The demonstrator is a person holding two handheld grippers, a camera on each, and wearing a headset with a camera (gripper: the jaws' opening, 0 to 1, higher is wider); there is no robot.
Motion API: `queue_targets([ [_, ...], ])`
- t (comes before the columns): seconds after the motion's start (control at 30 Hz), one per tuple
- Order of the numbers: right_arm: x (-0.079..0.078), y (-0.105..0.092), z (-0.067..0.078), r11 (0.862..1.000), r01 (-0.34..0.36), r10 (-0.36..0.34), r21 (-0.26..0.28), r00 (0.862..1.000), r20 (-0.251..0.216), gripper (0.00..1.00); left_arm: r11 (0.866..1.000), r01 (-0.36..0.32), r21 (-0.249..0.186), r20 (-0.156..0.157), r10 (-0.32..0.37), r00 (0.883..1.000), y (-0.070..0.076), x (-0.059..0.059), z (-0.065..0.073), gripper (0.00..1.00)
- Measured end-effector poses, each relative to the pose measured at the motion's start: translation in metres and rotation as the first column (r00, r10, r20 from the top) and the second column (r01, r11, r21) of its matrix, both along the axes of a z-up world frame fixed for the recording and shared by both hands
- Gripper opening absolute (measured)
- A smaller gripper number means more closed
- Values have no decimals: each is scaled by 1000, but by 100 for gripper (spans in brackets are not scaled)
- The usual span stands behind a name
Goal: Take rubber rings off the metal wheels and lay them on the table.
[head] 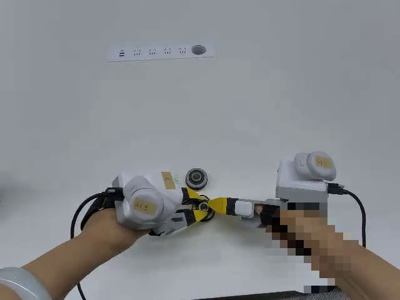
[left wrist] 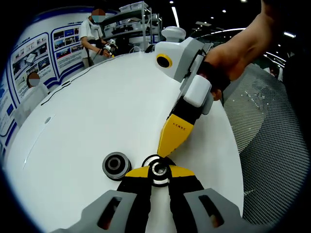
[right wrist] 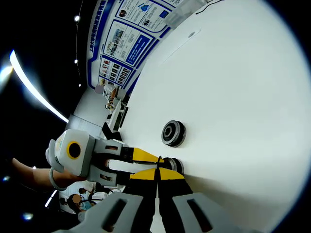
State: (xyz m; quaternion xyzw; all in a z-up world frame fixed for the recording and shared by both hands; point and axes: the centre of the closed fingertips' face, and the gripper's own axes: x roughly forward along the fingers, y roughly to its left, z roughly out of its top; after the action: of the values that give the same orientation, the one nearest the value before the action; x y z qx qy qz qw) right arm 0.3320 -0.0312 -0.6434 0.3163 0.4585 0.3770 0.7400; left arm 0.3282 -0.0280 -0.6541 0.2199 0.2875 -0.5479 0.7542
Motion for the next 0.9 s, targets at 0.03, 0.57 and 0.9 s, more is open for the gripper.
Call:
queue_targets([
  [0.03, 0, -1, 0, 1000, 1, -1, 0, 1000, -1, 1, 1000, -2, 1, 0, 2, 1000, 0, 0, 0, 13],
  [0.57, -2, 0, 0, 1000, -3, 3, -5, 1000, 0, 1, 998, -36, -43, 37, 37, 999, 6, 5, 13, 17],
  [0.9, -3, 2, 4, 1000, -4, 4, 7, 1000, 9, 1, 998, -47, -35, 33, 49, 998, 13, 1, 8, 27],
])
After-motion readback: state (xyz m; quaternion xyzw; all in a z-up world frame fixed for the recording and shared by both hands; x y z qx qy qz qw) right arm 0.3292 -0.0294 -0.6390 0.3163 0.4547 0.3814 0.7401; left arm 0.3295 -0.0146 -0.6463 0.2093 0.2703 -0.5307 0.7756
